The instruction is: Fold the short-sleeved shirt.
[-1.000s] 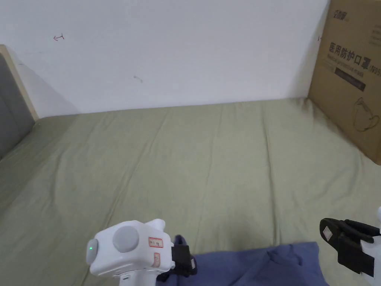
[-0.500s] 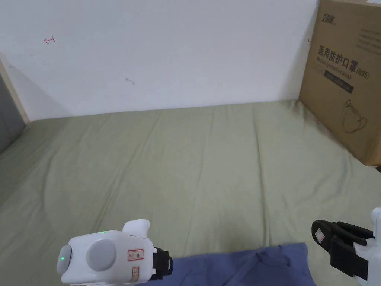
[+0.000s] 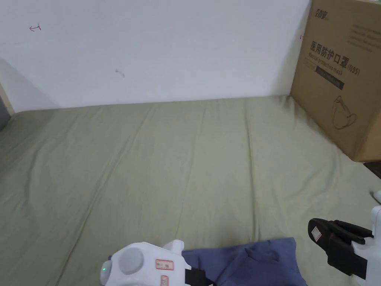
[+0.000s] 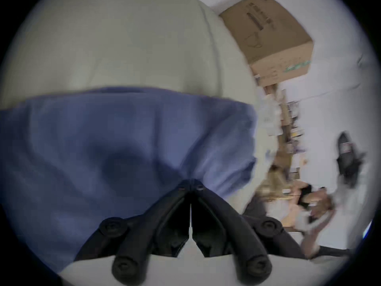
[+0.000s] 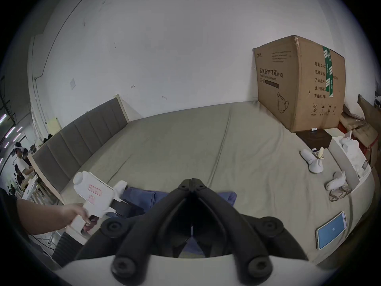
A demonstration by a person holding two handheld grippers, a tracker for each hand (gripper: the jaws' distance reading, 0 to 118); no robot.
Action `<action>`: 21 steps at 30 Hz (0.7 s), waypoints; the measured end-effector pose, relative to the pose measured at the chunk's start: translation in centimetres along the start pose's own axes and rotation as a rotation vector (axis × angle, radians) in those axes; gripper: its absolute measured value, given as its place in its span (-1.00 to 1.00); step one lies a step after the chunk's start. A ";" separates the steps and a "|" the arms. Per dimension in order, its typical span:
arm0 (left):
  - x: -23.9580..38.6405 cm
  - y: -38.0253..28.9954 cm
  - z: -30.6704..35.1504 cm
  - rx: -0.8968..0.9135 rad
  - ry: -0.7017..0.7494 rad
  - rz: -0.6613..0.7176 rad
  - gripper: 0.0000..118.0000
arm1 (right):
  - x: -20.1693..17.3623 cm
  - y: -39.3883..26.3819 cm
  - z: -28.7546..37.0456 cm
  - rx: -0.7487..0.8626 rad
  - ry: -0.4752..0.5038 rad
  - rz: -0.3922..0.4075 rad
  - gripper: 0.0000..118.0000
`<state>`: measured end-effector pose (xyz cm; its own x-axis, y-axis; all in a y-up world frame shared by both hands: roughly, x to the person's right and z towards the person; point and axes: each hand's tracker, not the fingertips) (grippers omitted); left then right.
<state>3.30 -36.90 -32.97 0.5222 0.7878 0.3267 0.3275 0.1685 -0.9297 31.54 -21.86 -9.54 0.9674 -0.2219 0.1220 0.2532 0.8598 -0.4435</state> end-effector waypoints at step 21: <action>-20.9 -3.3 14.5 0.306 -0.419 0.333 1.00 | -2.9 0.3 -2.9 -0.099 0.037 -0.005 -1.00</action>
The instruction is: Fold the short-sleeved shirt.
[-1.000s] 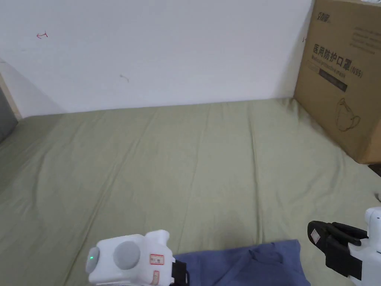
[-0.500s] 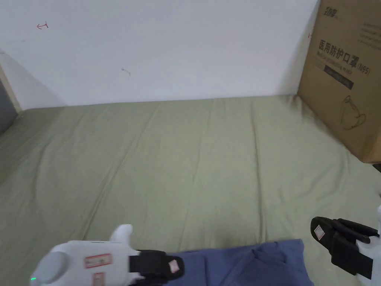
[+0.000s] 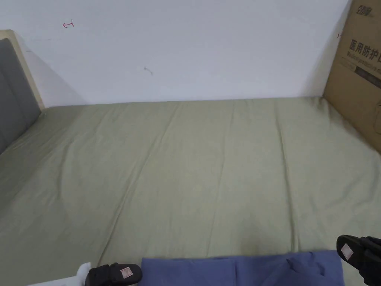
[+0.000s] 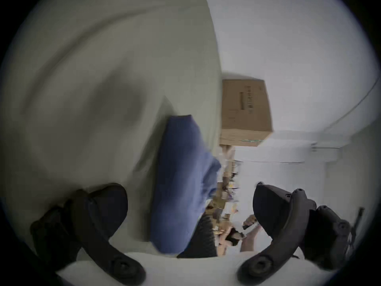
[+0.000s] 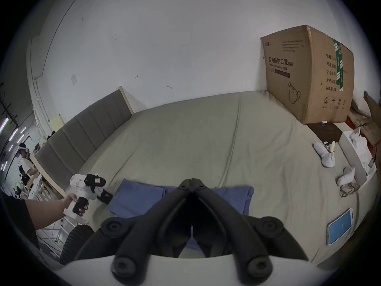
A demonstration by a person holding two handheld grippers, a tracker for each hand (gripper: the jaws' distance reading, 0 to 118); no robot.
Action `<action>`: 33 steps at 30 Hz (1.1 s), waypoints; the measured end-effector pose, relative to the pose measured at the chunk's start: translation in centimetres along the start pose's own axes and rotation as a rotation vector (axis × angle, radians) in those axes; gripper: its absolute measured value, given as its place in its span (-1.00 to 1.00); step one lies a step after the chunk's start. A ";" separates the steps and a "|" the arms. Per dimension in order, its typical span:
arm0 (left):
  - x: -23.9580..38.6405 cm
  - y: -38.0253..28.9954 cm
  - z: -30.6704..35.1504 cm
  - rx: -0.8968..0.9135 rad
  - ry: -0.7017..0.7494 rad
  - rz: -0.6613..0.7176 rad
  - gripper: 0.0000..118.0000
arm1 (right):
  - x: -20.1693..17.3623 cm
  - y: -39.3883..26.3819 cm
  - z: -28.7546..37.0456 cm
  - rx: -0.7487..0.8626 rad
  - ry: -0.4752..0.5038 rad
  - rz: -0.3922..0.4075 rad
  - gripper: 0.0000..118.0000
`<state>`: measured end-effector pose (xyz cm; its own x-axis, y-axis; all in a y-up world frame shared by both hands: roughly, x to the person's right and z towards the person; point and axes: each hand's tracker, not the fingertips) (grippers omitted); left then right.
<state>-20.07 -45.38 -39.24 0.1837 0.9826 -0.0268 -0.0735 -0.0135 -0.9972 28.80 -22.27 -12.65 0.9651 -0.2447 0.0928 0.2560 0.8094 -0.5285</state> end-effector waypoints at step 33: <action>21.4 -5.8 -3.5 0.146 0.944 -0.525 -0.92 | 1.0 -0.4 1.1 0.010 0.060 -0.094 -1.00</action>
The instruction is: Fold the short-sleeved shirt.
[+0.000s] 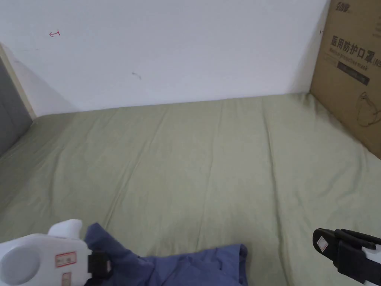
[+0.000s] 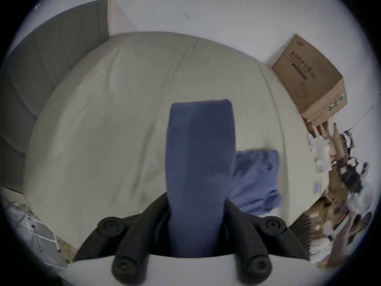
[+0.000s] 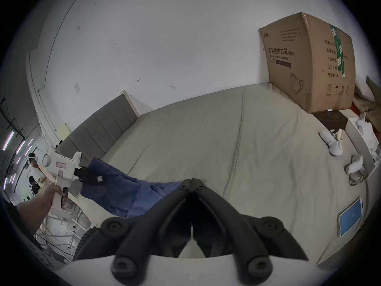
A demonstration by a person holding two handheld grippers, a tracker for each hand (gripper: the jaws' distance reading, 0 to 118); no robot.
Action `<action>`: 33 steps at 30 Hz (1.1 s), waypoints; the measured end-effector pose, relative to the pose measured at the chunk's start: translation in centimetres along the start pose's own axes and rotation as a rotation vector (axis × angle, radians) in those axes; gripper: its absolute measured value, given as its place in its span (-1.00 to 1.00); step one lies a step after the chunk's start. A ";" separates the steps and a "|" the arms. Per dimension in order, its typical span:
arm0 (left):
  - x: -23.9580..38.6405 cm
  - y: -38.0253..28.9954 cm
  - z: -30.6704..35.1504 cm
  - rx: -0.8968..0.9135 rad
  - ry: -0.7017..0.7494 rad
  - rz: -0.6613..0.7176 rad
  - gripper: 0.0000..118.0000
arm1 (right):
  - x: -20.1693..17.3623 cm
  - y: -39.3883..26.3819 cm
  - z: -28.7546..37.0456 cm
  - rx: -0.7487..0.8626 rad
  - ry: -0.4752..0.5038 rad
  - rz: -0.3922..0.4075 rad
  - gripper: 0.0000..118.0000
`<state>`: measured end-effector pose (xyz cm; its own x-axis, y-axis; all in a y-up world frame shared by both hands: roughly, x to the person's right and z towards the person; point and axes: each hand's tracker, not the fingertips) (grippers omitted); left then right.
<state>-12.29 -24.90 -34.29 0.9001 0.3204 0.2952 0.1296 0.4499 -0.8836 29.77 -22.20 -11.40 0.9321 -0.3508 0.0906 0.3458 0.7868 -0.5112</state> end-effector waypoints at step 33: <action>11.4 -0.3 -10.2 -0.182 -0.390 -0.029 -1.00 | 3.0 -0.6 0.7 0.000 -0.031 -0.074 -1.00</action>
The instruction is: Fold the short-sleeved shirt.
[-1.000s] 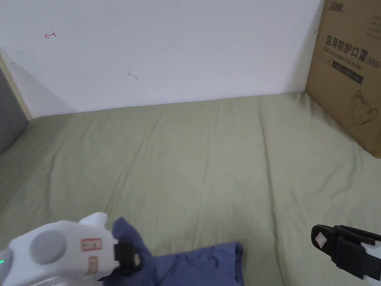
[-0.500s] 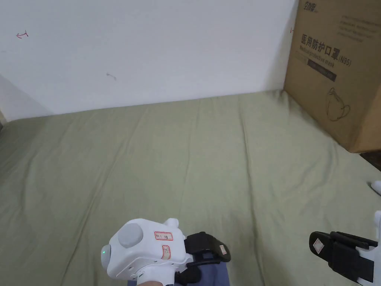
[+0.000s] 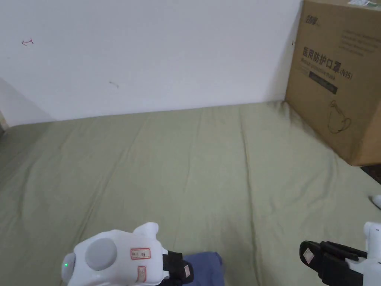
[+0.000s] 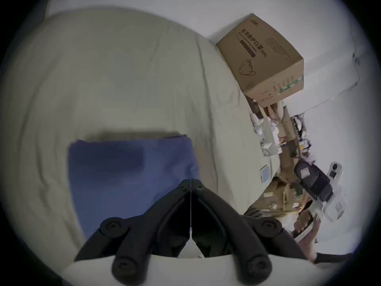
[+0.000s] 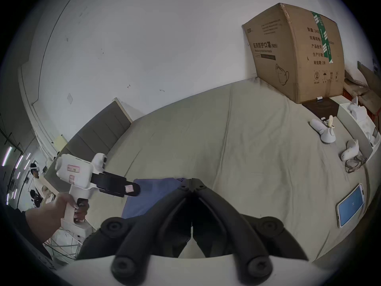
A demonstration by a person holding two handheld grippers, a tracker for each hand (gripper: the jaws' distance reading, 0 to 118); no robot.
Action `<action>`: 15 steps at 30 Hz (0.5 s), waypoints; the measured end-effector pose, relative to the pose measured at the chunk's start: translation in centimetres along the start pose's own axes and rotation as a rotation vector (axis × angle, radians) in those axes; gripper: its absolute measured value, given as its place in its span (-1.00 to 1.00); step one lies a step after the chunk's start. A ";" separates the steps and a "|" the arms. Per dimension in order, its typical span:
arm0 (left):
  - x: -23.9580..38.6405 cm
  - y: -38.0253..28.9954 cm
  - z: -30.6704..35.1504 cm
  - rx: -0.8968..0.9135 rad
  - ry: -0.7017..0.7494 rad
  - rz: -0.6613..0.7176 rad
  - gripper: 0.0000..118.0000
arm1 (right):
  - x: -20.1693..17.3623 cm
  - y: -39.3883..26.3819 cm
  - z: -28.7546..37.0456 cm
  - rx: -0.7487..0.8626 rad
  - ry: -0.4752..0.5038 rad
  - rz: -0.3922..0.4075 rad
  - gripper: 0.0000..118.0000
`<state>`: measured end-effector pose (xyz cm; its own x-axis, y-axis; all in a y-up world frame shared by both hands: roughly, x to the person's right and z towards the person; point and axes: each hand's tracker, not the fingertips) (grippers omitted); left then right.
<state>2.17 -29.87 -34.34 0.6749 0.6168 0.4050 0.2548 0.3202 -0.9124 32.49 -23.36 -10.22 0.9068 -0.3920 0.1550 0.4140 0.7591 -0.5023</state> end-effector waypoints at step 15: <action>1.5 -3.9 -12.0 -0.197 -0.112 0.071 -1.00 | 0.6 0.2 0.1 0.007 -0.003 -0.038 -1.00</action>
<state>10.45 -38.85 -30.86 0.6175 0.7125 0.3332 0.3471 0.1332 -0.9283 33.16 -23.39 -10.13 0.8905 -0.4192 0.1769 0.4490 0.7471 -0.4902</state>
